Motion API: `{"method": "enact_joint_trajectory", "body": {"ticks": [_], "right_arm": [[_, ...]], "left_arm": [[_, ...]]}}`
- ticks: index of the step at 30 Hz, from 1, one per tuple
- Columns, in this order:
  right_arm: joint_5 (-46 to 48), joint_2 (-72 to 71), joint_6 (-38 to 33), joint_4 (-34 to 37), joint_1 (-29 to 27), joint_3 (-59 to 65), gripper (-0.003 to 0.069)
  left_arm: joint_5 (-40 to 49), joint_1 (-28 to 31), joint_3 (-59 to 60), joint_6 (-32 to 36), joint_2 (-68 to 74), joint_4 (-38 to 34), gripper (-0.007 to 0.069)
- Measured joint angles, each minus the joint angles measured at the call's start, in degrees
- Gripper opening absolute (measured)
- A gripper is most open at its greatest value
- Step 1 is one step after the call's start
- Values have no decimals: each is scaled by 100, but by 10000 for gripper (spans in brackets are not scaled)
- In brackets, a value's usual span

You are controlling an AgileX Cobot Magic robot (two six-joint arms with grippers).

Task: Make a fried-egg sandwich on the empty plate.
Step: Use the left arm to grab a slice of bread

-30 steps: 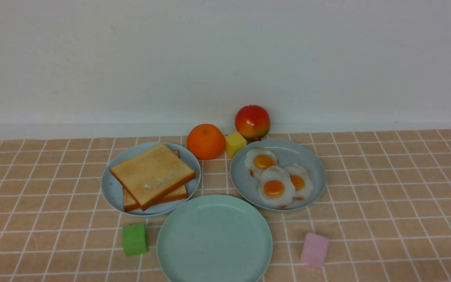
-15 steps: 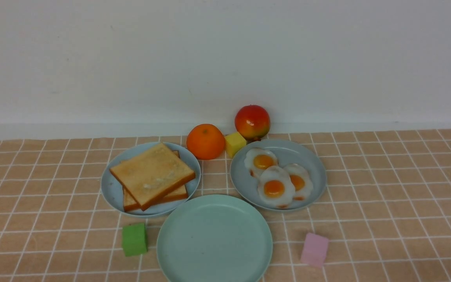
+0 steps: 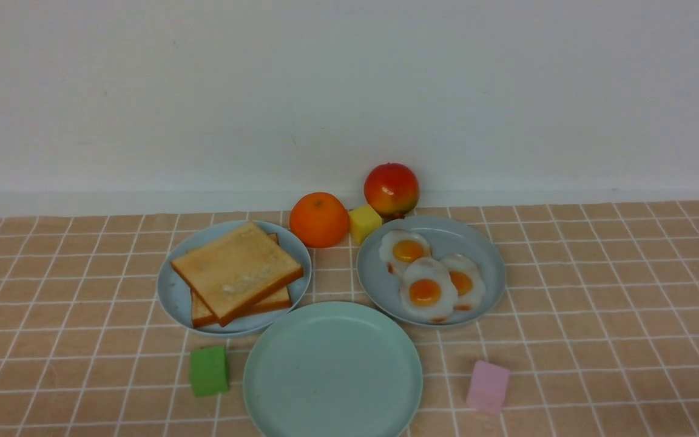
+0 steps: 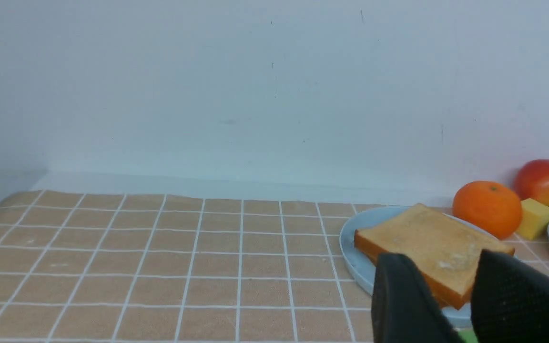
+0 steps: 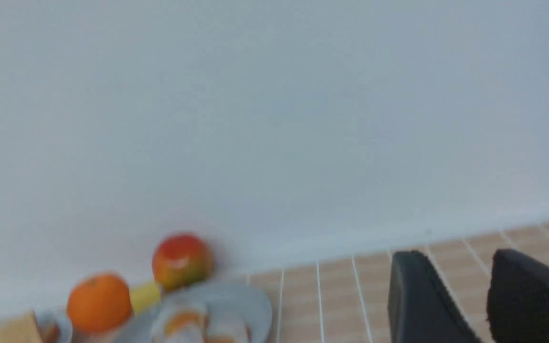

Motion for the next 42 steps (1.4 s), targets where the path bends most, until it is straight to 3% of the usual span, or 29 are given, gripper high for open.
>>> {"method": "enact_joint_trajectory", "body": {"ticks": [10, 13, 17, 20, 27, 28, 29, 33, 37, 42], "right_arm": [[-1033, 0, 27, 311, 0, 0, 241], [-1553, 0, 445, 734, 0, -113, 241], [-1222, 24, 691, 954, 0, -851, 241], [-538, 388, 683, 990, 0, -1837, 241], [1387, 2043, 358, 975, -4, -3919, 241], [1964, 2522, 316, 943, -4, -4417, 241], [2033, 2581, 316, 937, -4, -4466, 241], [3200, 3787, 294, 813, -4, -5031, 241], [3825, 4455, 282, 547, -4, -5050, 241], [4674, 5139, 278, 560, 31, -5050, 241]], "left_arm": [[-288, 0, 0, -106, 0, -75, 238], [-1630, 0, 0, -614, 0, -373, 238], [-3032, 0, -87, -1276, 0, -942, 238], [-3006, 0, -648, -1562, 59, -1435, 238], [-1399, 0, -2778, -1627, 1264, -1740, 238], [-553, 0, -3358, -1627, 1728, -1755, 238], [-553, 0, -3358, -1627, 1728, -1755, 238], [1714, 0, -4150, -1627, 3000, -1866, 238], [2616, 0, -4168, -1627, 3896, -1854, 238], [2760, 0, -4170, -1627, 5027, -2140, 238]]}}
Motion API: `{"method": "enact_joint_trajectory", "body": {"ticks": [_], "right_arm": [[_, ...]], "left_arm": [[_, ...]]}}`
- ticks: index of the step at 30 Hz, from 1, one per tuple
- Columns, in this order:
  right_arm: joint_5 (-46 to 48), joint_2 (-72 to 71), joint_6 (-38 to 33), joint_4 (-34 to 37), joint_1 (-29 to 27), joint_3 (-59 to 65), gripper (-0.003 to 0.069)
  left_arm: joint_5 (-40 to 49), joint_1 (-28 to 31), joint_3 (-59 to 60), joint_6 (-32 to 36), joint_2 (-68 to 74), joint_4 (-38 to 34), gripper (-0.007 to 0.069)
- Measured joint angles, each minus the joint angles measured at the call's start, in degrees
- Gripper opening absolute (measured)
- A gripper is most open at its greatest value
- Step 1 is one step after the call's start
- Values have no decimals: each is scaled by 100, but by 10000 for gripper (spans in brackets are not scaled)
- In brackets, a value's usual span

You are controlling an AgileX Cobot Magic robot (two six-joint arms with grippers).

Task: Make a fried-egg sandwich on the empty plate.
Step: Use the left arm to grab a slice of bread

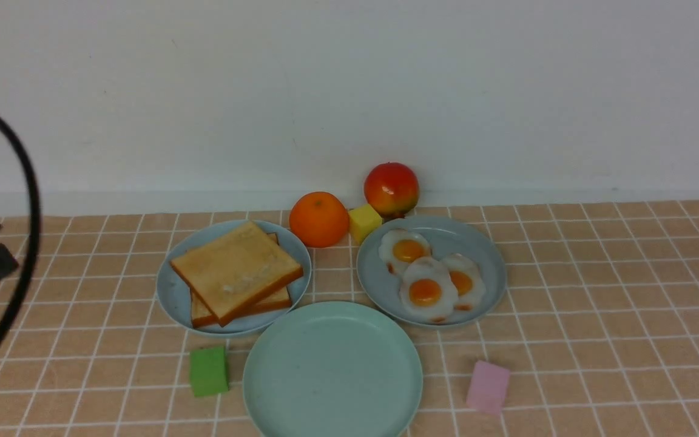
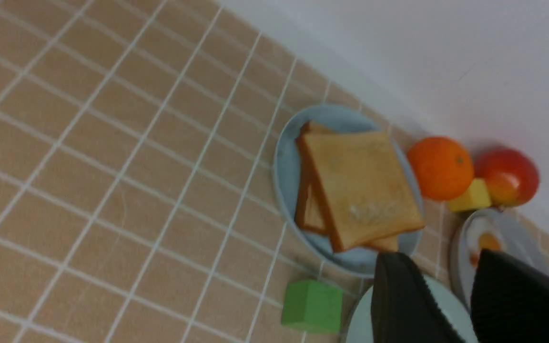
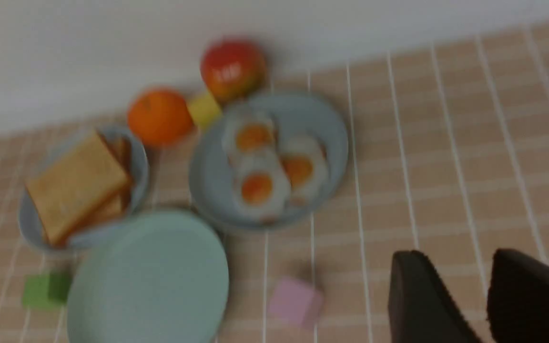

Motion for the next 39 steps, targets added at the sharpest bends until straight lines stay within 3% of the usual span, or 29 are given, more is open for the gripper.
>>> {"method": "enact_joint_trajectory", "body": {"ticks": [7, 13, 17, 26, 30, 39], "right_arm": [[893, 746, -597, 360, 504, 0, 241], [976, 1010, -1019, 785, 977, -19, 241], [926, 1036, -1037, 857, 1042, -19, 241], [899, 1053, -1160, 876, 1049, -24, 241], [899, 1053, -1165, 911, 1049, -24, 241], [911, 1053, -1177, 960, 1049, -30, 241]], "left_arm": [[55, 0, -126, 478, 1673, -1334, 238], [198, 0, -895, 1952, 3177, -2499, 238], [79, 0, -1296, 2499, 3884, -3014, 238], [-50, 0, -2119, 4407, 5601, -4501, 238], [-54, 0, -2301, 4879, 5892, -4715, 238], [38, 0, -2338, 4979, 5905, -4708, 238]]}}
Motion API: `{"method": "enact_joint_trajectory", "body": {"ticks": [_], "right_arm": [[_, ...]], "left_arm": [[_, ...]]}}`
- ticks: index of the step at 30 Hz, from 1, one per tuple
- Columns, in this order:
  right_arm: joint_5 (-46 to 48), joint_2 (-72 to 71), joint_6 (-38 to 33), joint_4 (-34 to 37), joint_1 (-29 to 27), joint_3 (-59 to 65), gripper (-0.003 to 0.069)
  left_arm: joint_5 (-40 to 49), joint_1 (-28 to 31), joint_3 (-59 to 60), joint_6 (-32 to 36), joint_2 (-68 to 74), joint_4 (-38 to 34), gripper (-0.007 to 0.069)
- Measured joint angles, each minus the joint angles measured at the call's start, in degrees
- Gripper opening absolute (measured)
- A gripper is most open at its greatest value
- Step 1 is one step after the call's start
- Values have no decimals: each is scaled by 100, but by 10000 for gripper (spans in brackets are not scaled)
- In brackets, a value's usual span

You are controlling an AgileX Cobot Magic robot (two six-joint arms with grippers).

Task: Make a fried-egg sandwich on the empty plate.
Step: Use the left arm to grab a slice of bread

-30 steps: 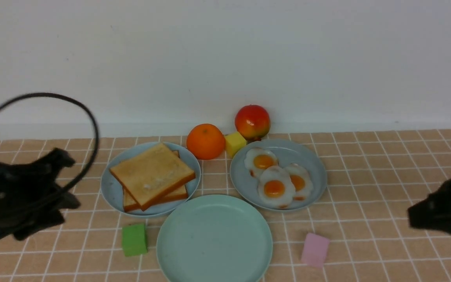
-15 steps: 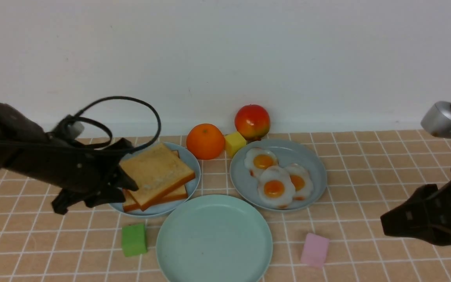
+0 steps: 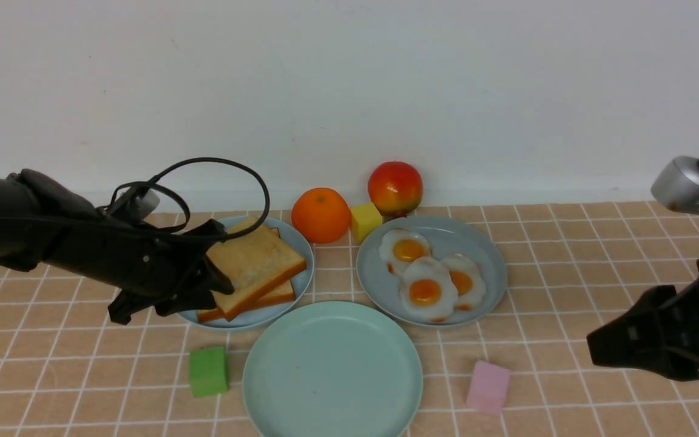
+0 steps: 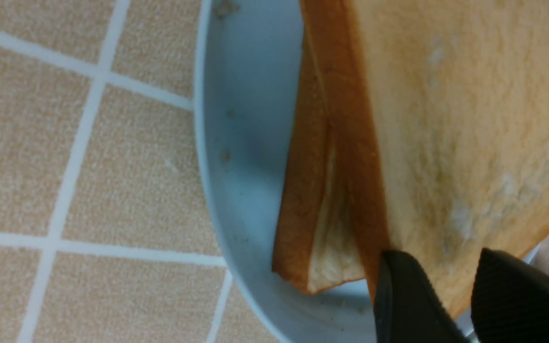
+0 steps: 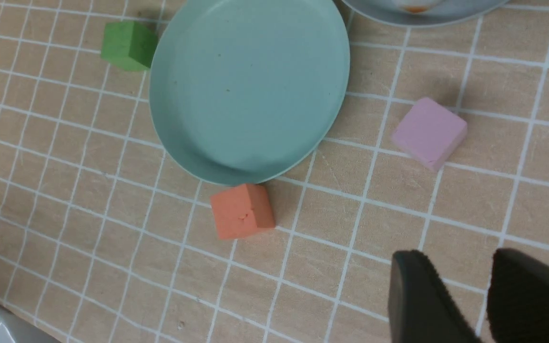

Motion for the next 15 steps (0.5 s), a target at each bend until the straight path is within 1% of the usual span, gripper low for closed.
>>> {"method": "enact_joint_trajectory", "body": {"ticks": [4, 7, 8, 10, 11, 12, 15], "right_arm": [[0, 0, 0, 4, 0, 0, 241], [0, 0, 0, 4, 0, 0, 241], [0, 0, 0, 4, 0, 0, 241], [0, 0, 0, 6, 0, 0, 241], [0, 0, 0, 6, 0, 0, 241], [0, 0, 0, 6, 0, 0, 241], [0, 0, 0, 6, 0, 0, 241]], "left_arm": [[98, 0, -13, -221, -87, 328, 238], [188, 0, -186, -640, -170, 847, 238], [194, 0, -204, -678, -177, 934, 238], [257, 0, -469, -1315, -195, 1506, 238], [262, 0, -484, -1362, -195, 1584, 238], [255, 0, -577, -1757, -195, 1826, 238], [220, 0, -611, -2344, -195, 2104, 238]]}}
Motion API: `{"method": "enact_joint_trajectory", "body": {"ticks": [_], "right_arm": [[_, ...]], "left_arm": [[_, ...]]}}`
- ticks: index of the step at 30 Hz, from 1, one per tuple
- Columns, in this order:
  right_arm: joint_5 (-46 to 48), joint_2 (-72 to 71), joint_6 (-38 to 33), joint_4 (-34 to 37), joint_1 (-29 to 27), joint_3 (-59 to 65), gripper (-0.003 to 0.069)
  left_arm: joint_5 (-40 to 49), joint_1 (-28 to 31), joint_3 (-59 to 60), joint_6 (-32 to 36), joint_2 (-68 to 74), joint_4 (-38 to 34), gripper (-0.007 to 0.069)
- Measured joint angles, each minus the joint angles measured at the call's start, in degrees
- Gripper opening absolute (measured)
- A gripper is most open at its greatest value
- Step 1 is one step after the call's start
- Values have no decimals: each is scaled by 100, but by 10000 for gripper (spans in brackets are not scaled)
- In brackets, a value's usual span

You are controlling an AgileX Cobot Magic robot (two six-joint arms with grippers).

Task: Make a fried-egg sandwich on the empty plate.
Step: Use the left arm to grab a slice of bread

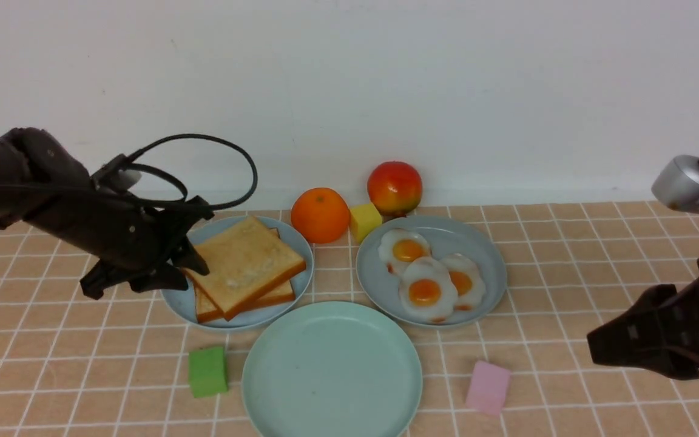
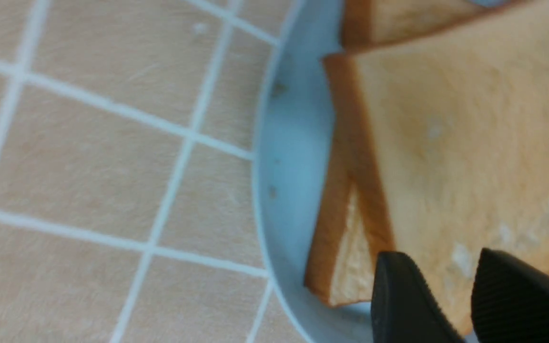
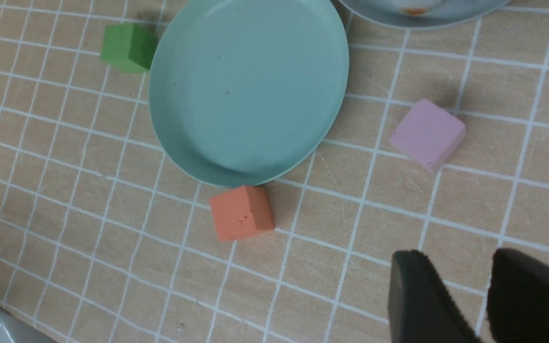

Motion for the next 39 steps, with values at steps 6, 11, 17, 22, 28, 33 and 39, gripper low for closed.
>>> {"method": "enact_joint_trajectory", "body": {"ticks": [6, 11, 17, 22, 28, 33, 39], "right_arm": [[-10, 0, 0, 12, 0, 0, 241], [-15, 0, 0, 12, 0, 0, 241], [-10, 0, -6, 12, 0, 0, 241], [24, 0, -6, 12, 0, 0, 241], [46, 0, -6, 7, 0, 0, 241], [129, 0, -6, 13, 0, 0, 241], [198, 0, -6, 13, 0, 0, 241]], "left_arm": [[-88, 0, -18, -326, 189, 0, 238], [-283, 0, -24, -158, 501, -478, 238], [-356, 0, -48, 663, 667, -1110, 238], [-333, 0, -53, 982, 680, -1196, 227], [-303, 0, -79, 1034, 680, -1248, 84], [-295, 0, -79, 1034, 644, -1174, -8], [-158, 0, -74, 851, 354, -432, -13]]}}
